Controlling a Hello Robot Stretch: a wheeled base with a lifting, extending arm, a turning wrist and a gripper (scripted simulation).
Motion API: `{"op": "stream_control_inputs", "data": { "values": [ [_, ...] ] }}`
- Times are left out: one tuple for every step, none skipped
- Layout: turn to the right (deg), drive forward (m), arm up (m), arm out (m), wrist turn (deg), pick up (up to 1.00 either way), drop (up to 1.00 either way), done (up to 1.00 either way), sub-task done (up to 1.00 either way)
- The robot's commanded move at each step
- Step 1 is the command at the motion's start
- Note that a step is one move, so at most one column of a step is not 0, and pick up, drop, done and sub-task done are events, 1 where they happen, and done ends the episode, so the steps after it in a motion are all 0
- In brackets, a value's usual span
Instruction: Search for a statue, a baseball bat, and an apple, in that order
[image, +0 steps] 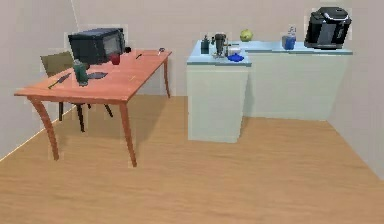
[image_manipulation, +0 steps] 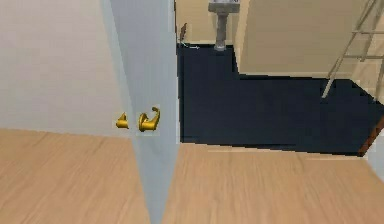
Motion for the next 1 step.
{"op": "stream_control_inputs", "data": {
  "values": [
    [0.0,1.0,0.0,0.0,0.0,0.0,0.0,0.0,0.0]
  ]
}}
